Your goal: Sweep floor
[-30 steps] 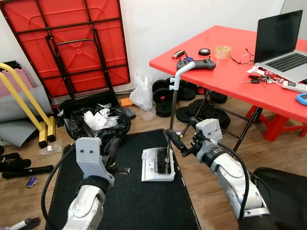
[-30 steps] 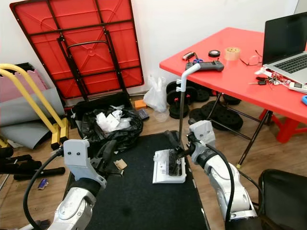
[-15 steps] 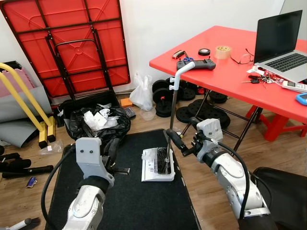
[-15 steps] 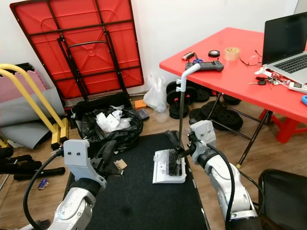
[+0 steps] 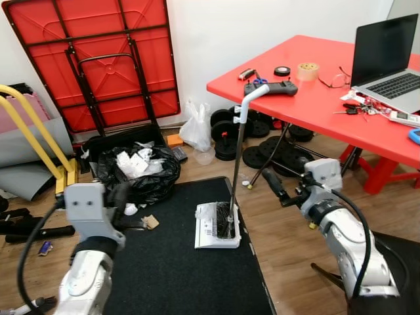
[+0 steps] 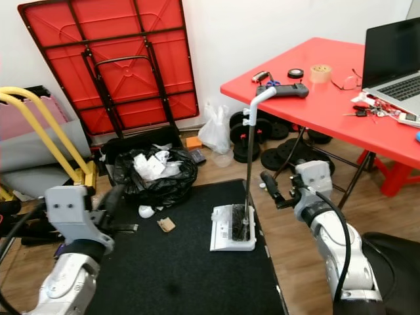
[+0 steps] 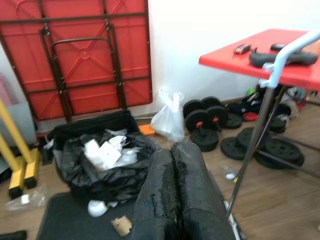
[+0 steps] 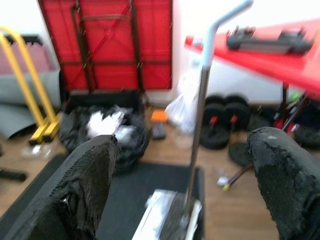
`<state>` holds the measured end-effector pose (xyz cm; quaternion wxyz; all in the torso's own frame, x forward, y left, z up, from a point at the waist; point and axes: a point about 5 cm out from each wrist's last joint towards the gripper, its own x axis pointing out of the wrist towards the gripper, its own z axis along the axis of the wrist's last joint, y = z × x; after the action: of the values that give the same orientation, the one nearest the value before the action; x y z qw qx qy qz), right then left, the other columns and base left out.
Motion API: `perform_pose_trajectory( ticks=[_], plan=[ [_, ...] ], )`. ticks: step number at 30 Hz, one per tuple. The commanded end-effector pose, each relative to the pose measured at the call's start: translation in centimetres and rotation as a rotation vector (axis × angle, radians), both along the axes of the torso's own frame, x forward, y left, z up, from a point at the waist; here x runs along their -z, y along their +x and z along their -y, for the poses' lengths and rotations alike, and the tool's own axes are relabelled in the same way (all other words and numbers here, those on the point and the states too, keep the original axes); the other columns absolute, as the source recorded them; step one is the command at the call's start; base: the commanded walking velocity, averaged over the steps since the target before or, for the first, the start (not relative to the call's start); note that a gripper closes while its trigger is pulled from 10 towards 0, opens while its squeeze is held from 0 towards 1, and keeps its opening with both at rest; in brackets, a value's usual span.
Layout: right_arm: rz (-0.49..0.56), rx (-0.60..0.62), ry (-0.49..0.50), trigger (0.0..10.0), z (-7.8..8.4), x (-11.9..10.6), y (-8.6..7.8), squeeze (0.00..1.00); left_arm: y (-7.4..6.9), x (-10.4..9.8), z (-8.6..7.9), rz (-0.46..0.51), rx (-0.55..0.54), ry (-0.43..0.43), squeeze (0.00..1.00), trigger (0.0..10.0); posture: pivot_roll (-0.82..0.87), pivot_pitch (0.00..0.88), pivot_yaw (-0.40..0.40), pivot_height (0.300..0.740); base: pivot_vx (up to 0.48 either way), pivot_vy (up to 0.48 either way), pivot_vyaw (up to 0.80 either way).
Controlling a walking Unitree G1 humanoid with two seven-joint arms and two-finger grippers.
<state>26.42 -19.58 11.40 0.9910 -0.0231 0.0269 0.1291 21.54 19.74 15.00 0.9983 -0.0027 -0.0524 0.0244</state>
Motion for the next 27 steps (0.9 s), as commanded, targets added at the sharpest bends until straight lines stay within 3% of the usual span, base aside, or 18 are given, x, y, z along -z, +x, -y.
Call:
perform_pose_trajectory(
  ticks=[1, 6, 11, 19, 27],
  plan=[
    [0.025, -0.019, -0.005, 10.0, -0.4, -0.7, 0.1, 0.00, -0.2, 0.0, -0.1, 0.001, 0.000, 0.003, 0.00, 10.0, -0.10, 0.000, 0.016, 0.740, 0.000, 0.000, 0.00],
    [0.045, -0.103, -0.051, 10.0, -2.1, -0.7, -1.0, 0.00, -1.9, 1.0, 1.4, -0.026, 0.023, 0.002, 0.00, 10.0, -0.10, 0.000, 0.006, 0.740, 0.000, 0.000, 0.00],
    [0.046, -0.108, -0.059, 10.0, -2.3, -0.7, -1.1, 0.00, -2.3, 1.2, 1.8, -0.031, 0.023, 0.002, 0.00, 10.0, -0.10, 0.000, 0.006, 0.740, 0.000, 0.000, 0.00],
    [0.064, -0.110, -0.086, 10.0, -2.2, -1.0, -0.3, 0.00, -1.8, 1.1, 1.9, -0.024, 0.024, -0.006, 0.00, 10.0, -0.10, 0.000, 0.002, 0.740, 0.000, 0.000, 0.00],
    [0.061, -0.108, -0.046, 10.0, -2.2, -1.1, -0.3, 0.00, -1.4, 0.8, 2.2, -0.008, 0.045, -0.018, 0.00, 10.0, -0.10, 0.000, 0.001, 0.740, 0.367, 0.000, 0.30]
  ],
)
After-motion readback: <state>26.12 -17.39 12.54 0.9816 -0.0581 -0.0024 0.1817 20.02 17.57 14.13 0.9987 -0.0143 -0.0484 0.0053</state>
